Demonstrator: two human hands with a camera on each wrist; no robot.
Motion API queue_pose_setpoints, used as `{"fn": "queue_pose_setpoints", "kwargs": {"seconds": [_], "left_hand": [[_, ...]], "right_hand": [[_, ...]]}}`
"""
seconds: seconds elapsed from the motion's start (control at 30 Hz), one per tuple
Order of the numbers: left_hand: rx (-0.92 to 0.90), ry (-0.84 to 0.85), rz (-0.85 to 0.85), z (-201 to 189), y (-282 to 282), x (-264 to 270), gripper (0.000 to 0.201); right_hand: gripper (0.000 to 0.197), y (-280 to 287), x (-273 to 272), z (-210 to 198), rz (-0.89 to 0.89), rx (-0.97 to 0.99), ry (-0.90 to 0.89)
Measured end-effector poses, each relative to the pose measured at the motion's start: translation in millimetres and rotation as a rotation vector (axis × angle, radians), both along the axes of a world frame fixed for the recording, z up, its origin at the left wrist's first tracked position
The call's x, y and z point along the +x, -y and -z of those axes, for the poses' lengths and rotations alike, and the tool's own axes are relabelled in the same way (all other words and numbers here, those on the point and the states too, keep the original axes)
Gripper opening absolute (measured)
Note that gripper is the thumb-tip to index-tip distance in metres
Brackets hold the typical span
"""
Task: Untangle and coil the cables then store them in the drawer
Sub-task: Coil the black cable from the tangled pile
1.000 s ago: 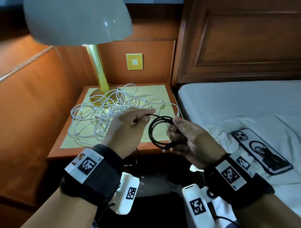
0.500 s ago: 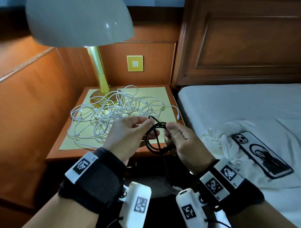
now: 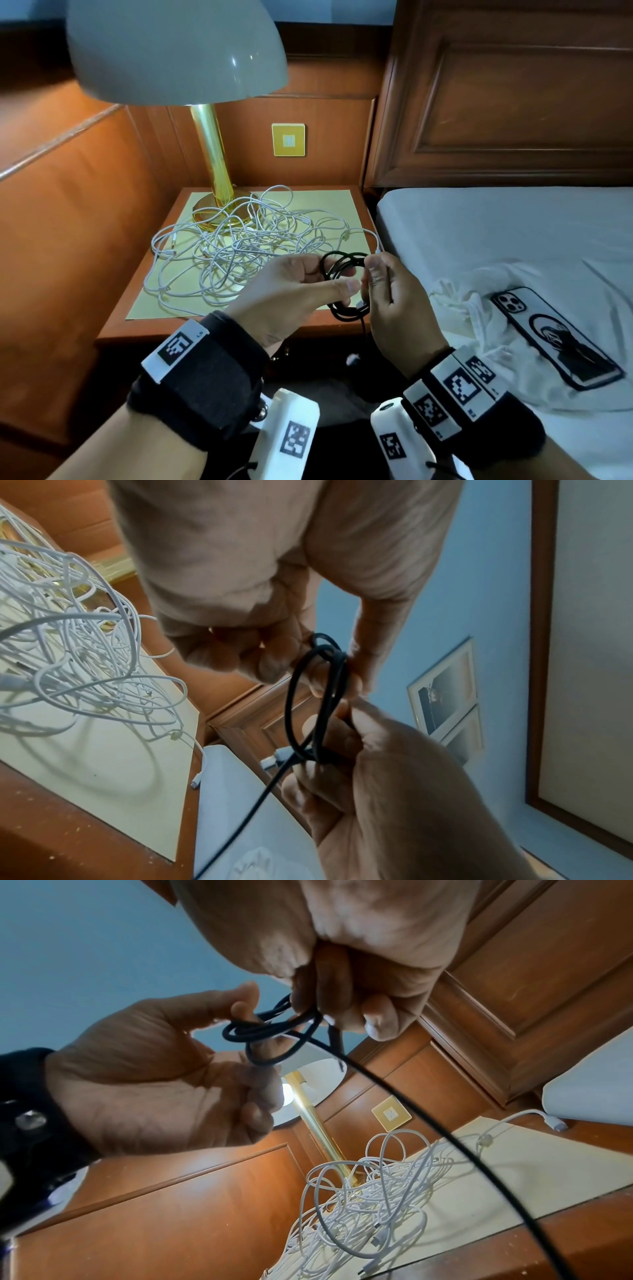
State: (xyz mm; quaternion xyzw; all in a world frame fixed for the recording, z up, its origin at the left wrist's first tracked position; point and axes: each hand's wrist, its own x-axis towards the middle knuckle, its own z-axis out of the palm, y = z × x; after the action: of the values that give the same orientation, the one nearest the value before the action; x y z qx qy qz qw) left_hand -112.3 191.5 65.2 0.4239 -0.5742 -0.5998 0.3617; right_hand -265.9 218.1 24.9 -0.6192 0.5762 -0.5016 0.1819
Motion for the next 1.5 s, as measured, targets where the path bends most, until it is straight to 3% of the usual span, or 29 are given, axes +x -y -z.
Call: {"fn": "queue_pose_setpoints", "kwargs": {"seconds": [0.17,0.37,0.57,0.8,1.0,1.13,1.27,1.5], "left_hand": [[-0.001,-0.014,0.011,0,-5,-5,0.023],[-0.134,0.136,-0.098,11,-2,-7,0.025],[-0.107,0.042,-0.177,8,0,-4,0.022],[-0.298,0.041,-0.338,9,5,-3,0.009],[-0.165,-0.144,-0.334,13,3,-6,0.004],[-0.007,-0.268,-0.217,10,-1,-4,0.014],[-0.036,-0.291,-0.150,9,-5,-7,0.020],[0.069,-0.296,-0.091,8,-10,-13,0.060]], "right_hand": [[0.031,2,-4,1,0.000,-0.045,-0.012],[0.036,1,-11,-7,0.034,0.006,0.092],[0.037,0,-11,-7,-0.033,0.074,0.149],[0.038,-8,-11,-12,-0.174,0.194,0.199],[0.039,-8,-8,-11,-0.179,0.177,0.257],[0.037,-6,-7,-9,-0.120,0.135,0.204],[0.035,-4,-6,-10,-0.039,0.075,0.070],[0.036,-2,-7,-8,-0.043,0.036,0.026]]}}
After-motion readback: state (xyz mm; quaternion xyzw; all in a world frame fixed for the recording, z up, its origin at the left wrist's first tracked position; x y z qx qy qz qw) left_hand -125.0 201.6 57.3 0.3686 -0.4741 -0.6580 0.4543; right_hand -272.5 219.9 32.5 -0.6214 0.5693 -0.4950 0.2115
